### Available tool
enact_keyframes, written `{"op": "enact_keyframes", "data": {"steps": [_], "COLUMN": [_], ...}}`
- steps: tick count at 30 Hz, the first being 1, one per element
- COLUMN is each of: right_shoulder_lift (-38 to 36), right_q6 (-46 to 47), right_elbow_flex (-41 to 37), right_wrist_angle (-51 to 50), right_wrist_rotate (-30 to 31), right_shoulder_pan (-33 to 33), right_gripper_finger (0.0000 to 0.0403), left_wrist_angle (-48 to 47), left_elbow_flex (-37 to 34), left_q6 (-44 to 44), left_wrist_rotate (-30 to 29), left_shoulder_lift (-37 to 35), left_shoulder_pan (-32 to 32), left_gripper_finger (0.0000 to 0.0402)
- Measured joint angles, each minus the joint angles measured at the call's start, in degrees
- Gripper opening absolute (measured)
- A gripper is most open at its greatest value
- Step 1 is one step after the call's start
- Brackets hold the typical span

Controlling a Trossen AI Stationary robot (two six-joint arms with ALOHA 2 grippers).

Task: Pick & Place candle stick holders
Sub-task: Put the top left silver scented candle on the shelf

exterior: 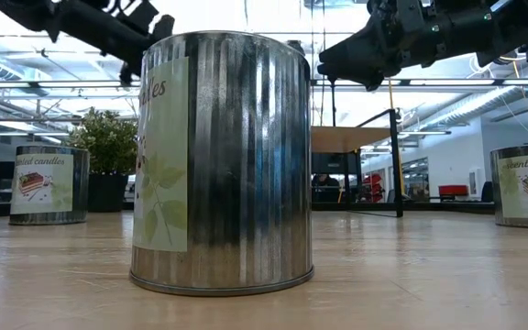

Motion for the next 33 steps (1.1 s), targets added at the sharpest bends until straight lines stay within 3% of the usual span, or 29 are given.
{"op": "enact_keyframes", "data": {"steps": [6, 16, 19, 24, 29, 33], "right_shoulder_lift": [0.0, 0.0, 0.0, 0.0, 0.0, 0.0], "right_q6": [0.4, 0.9, 0.8, 0.9, 0.9, 0.9], "right_elbow_flex": [0.0, 0.0, 0.0, 0.0, 0.0, 0.0], "right_wrist_angle": [0.0, 0.0, 0.0, 0.0, 0.0, 0.0], "right_wrist_rotate": [0.0, 0.0, 0.0, 0.0, 0.0, 0.0], "right_shoulder_pan": [0.0, 0.0, 0.0, 0.0, 0.0, 0.0], "right_gripper_finger": [0.0171, 0.0171, 0.0171, 0.0171, 0.0171, 0.0171], "left_wrist_angle": [-8.2, -19.2, -19.6, -21.6, -35.0, -45.2], "left_elbow_flex": [0.0, 0.0, 0.2, 4.8, 12.3, 14.2], "left_q6": [-0.9, -4.2, -4.9, -5.7, -8.3, -15.0], "left_wrist_rotate": [-2.5, 7.7, 6.7, 0.1, -0.4, 0.0], "left_shoulder_lift": [-5.3, -8.1, -7.3, -5.1, -1.7, 1.9], "left_shoulder_pan": [-3.3, -14.8, -20.5, -29.4, -34.6, -36.8], "left_gripper_finger": [0.0178, 0.0142, 0.0124, 0.0099, 0.0111, 0.0137]}}
